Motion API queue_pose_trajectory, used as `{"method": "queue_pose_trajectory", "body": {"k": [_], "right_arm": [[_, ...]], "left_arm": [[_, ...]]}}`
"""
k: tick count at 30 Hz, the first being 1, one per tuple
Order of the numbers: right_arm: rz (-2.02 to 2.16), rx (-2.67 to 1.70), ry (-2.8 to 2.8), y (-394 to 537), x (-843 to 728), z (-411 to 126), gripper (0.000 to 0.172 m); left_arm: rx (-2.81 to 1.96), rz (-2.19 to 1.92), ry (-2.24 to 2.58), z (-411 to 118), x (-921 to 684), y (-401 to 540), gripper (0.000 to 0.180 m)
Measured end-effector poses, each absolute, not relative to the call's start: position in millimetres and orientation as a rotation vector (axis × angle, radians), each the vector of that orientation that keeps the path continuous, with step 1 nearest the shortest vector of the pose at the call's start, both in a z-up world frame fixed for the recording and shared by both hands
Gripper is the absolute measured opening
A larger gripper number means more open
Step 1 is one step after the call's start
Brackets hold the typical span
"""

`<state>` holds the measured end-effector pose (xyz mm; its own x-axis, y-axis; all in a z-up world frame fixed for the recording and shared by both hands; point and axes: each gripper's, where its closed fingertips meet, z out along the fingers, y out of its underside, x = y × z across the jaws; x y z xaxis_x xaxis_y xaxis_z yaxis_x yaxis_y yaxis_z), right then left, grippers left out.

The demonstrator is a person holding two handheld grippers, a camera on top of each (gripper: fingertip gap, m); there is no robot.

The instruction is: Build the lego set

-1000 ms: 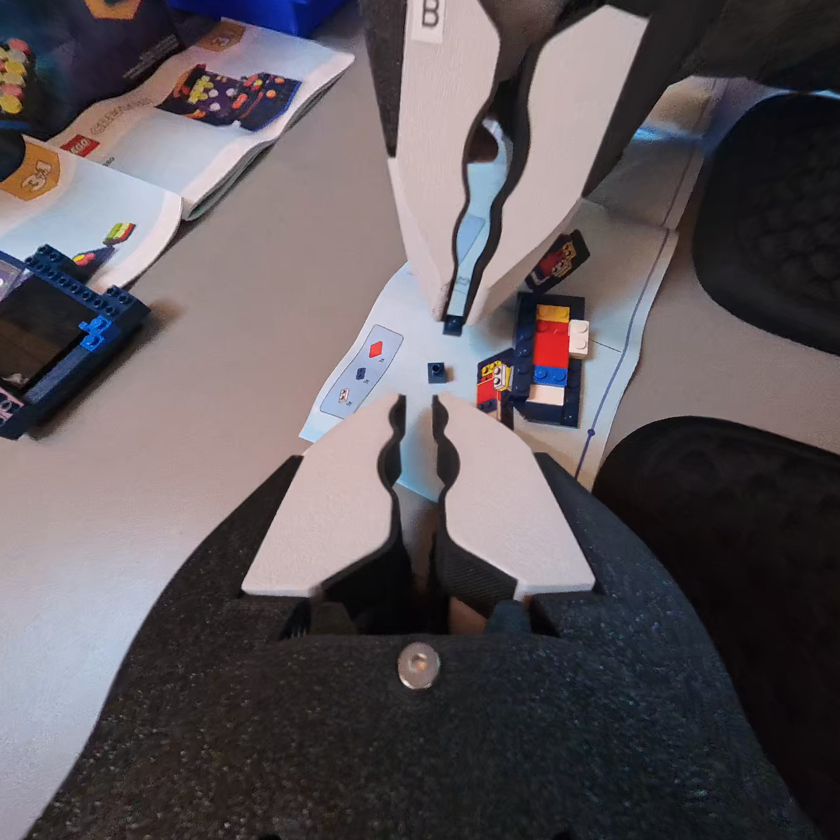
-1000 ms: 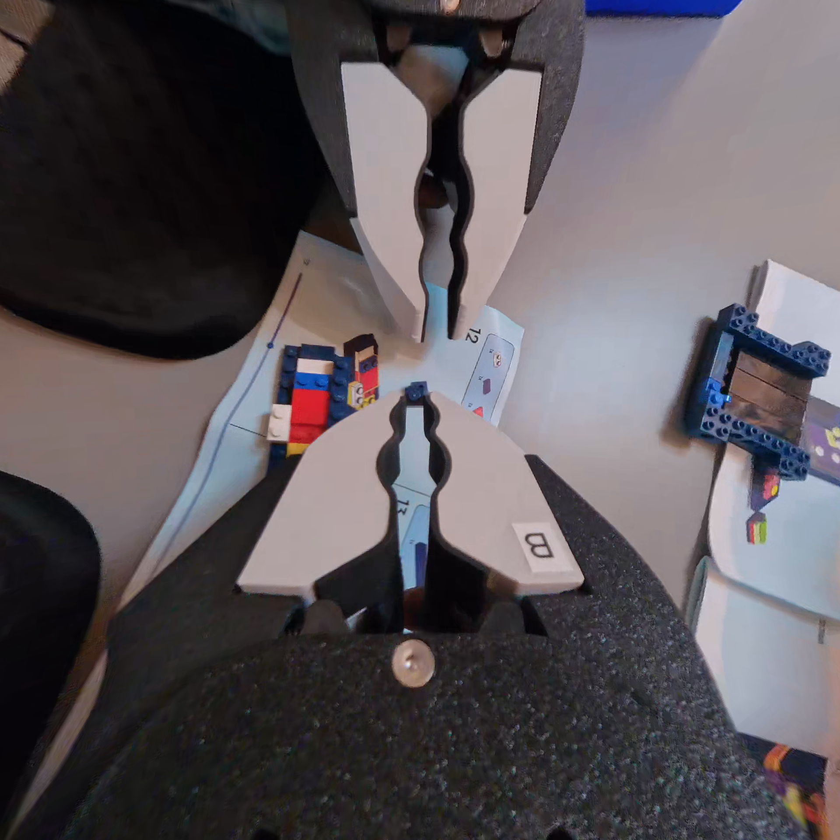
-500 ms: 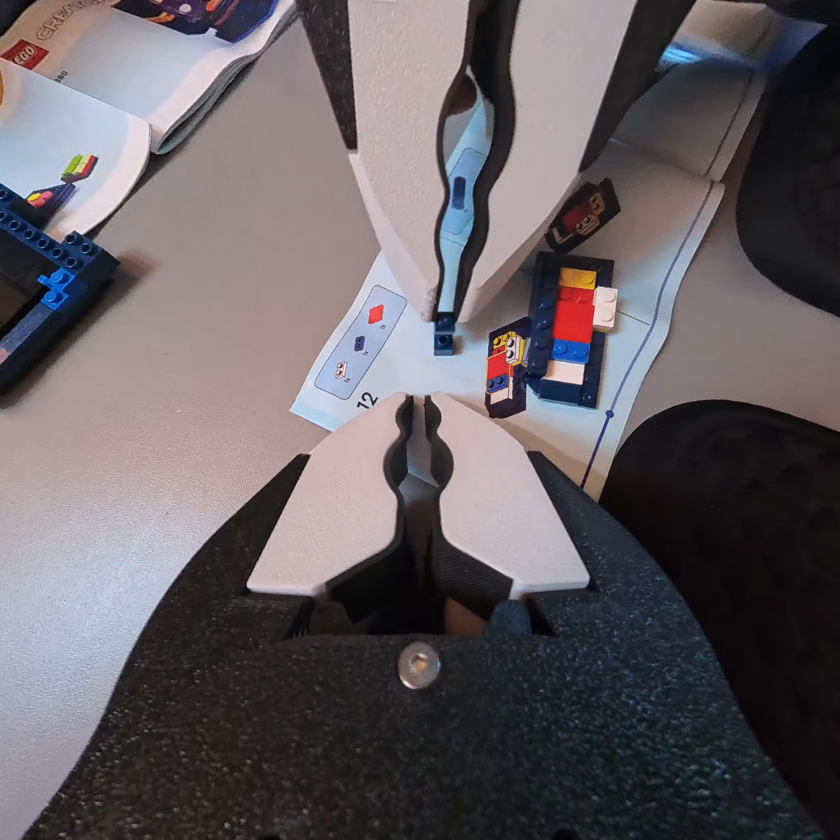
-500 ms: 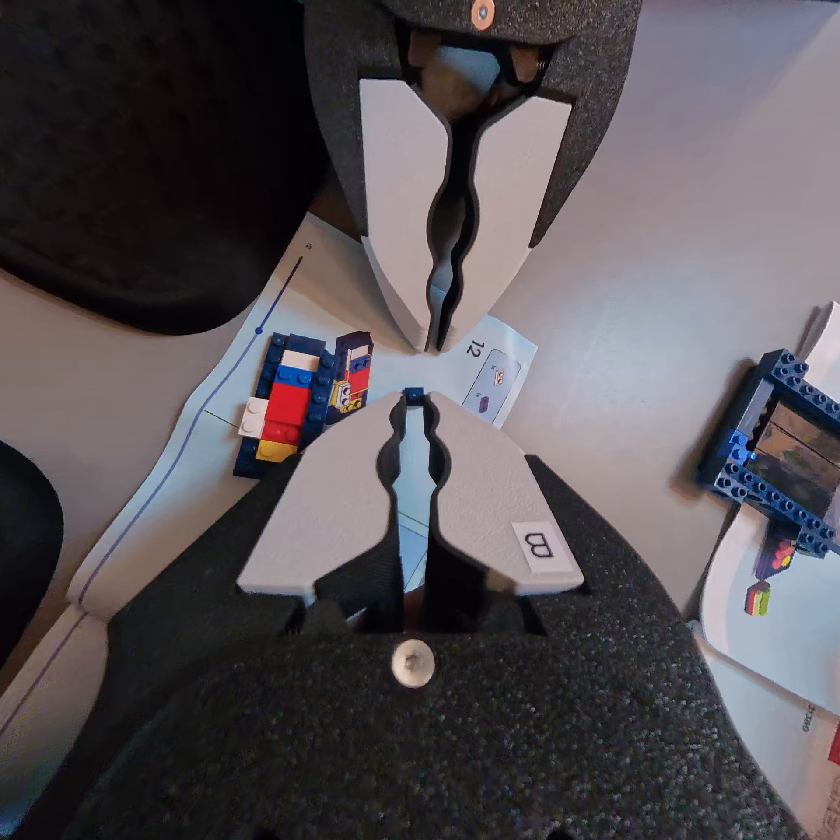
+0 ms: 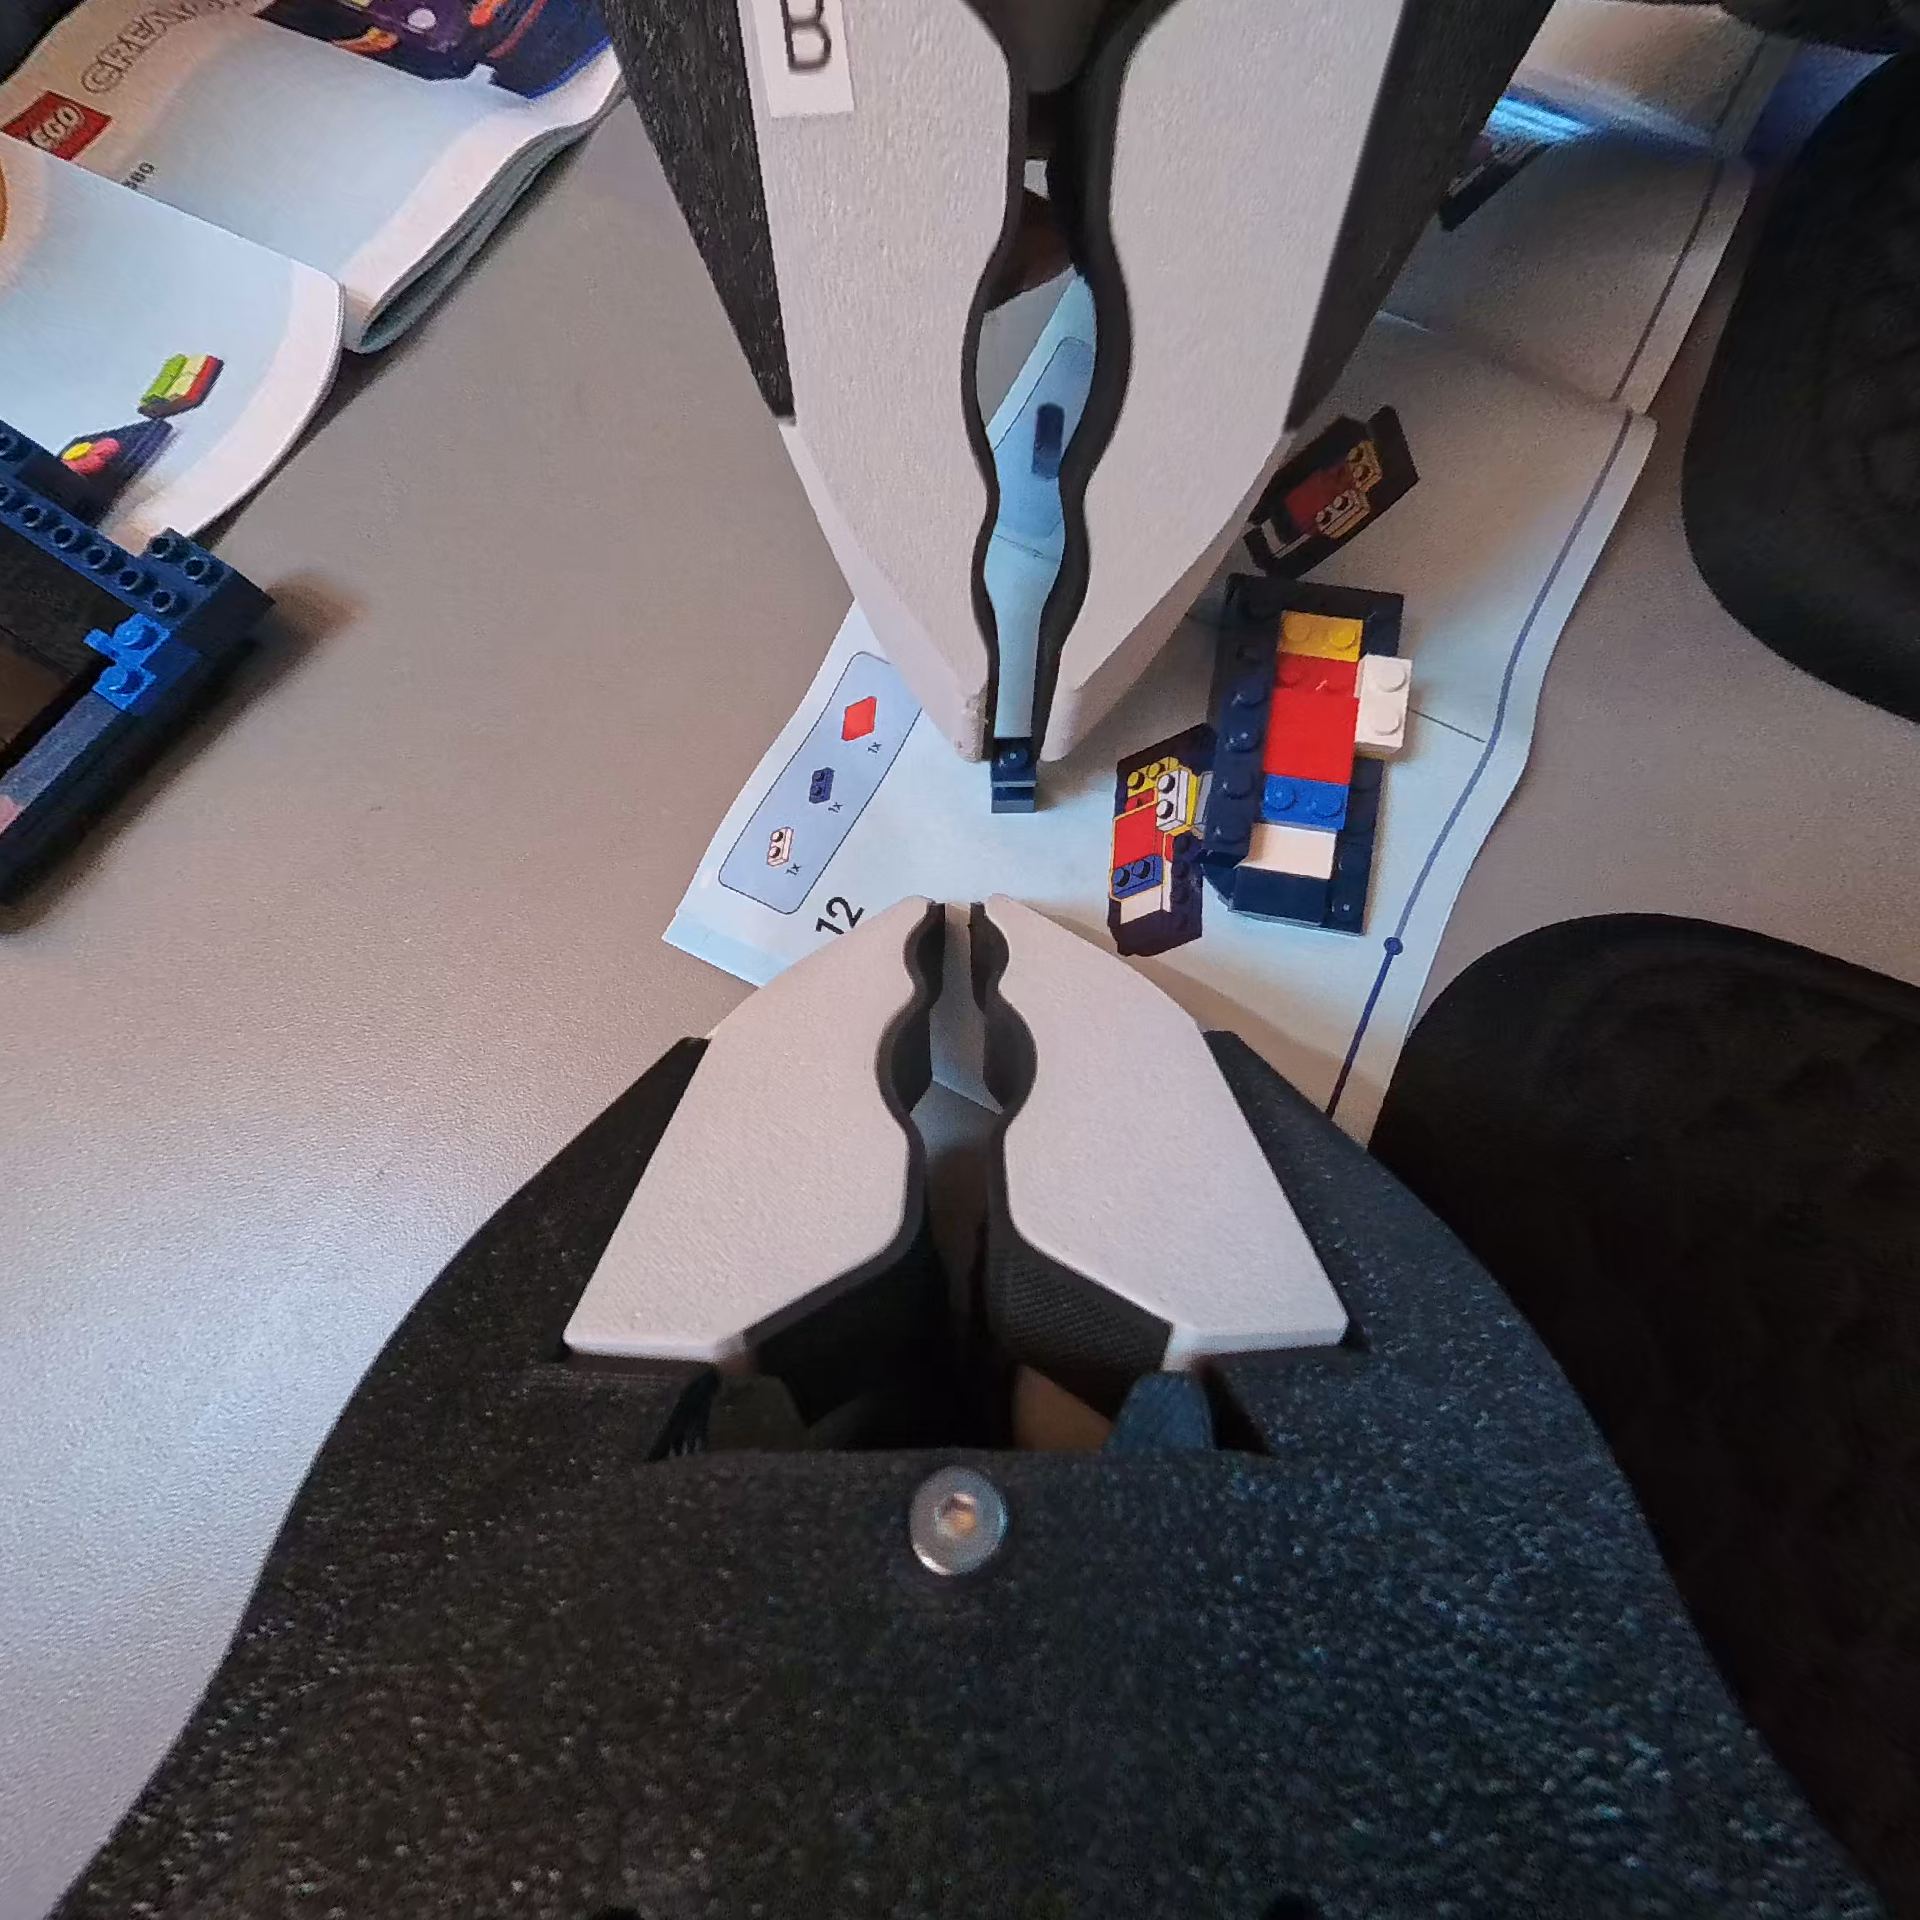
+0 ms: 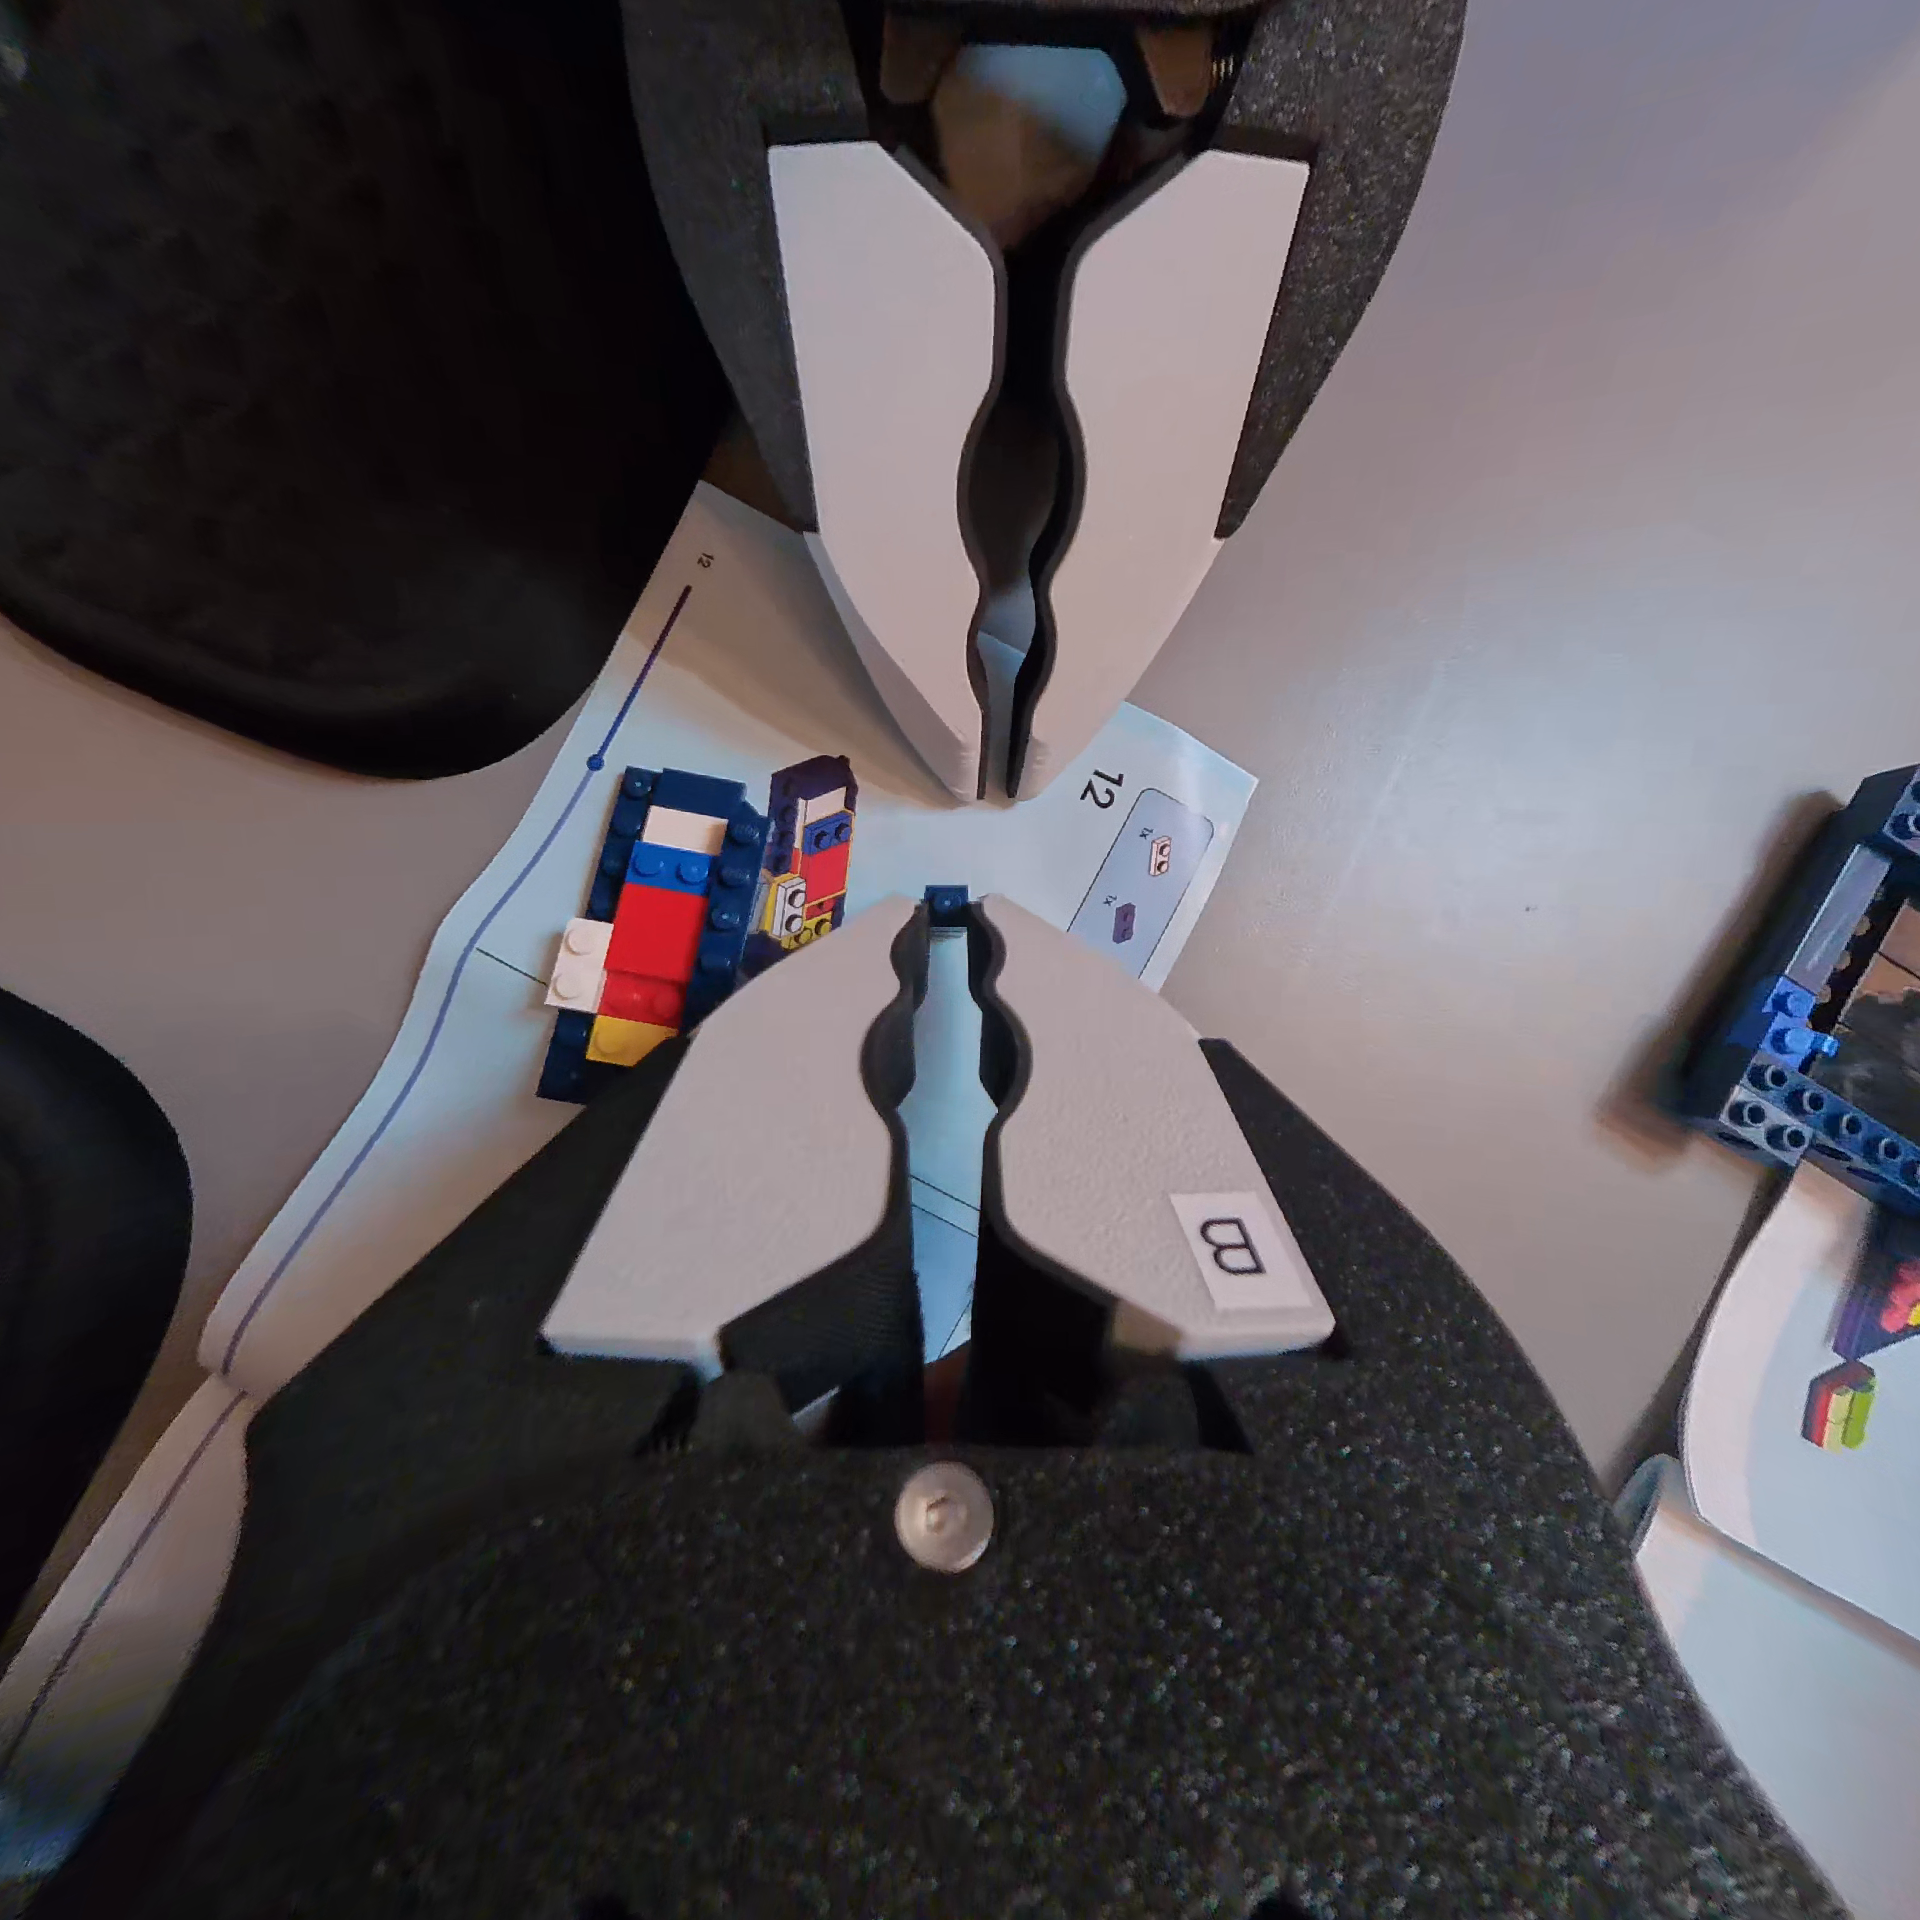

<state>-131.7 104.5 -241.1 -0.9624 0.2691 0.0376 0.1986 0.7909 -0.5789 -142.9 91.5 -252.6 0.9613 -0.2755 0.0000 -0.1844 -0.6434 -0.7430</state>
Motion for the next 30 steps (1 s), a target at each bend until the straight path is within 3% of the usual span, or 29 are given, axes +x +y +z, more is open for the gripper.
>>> {"method": "queue_pose_trajectory", "body": {"k": [30], "right_arm": [[1.085, -0.518, -2.801, 103, -135, -235, 0.007]], "left_arm": [[-2.285, -0.141, 0.323, -252, -143, 92, 0.004]]}}
